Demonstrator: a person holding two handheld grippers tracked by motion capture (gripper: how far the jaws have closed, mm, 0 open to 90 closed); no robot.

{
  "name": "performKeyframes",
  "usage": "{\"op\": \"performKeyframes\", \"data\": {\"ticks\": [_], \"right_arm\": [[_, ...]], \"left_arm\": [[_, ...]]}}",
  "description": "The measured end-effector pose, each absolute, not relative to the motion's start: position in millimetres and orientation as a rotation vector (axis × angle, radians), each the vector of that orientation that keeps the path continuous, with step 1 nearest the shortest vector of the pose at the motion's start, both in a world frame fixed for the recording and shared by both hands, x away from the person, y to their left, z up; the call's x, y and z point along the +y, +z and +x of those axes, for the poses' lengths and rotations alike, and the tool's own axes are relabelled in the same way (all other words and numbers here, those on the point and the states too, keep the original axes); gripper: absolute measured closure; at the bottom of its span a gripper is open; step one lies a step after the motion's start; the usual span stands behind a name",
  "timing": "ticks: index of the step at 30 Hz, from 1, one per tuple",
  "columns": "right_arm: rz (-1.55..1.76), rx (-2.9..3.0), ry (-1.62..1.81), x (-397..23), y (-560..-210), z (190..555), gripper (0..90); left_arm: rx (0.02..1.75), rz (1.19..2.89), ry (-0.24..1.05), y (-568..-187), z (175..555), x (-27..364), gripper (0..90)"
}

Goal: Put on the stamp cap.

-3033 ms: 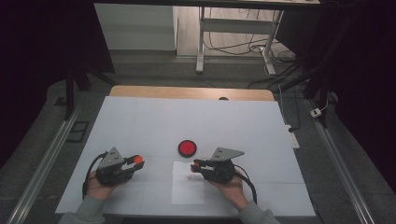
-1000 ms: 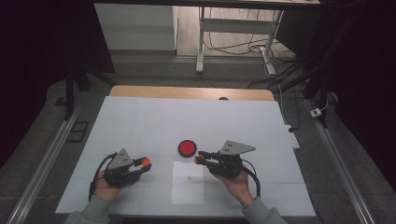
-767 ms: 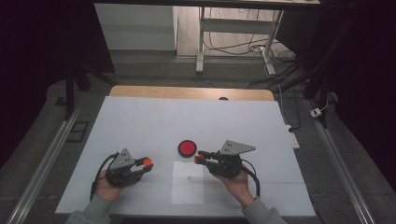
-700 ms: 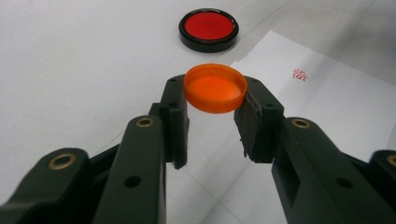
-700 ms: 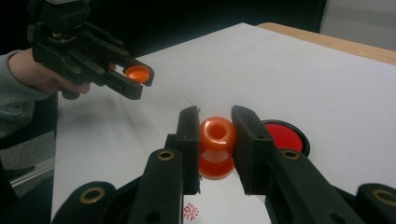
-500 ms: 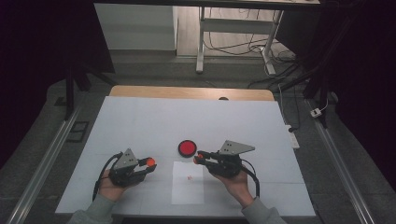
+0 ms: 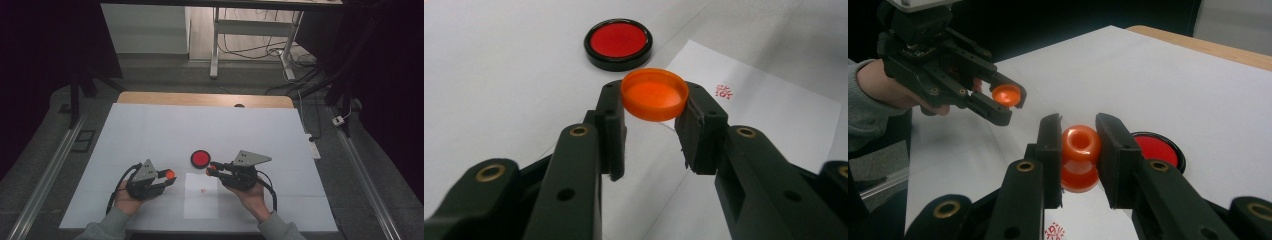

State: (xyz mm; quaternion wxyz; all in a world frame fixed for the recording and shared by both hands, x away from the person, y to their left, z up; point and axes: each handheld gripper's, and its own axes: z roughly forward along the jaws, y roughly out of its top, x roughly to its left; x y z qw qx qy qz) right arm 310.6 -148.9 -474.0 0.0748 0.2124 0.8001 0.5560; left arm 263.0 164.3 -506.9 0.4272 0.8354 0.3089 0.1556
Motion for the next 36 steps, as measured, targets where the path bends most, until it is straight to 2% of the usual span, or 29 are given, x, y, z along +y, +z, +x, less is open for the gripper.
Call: {"op": "performKeyframes", "data": {"ticks": [36], "right_arm": [[0.631,2.4,1.665,-147.9,-475.1,310.2,72.0]], "left_arm": [[0.617,2.178,0.324,-518.5,278.8,91.0,64.9]]}}
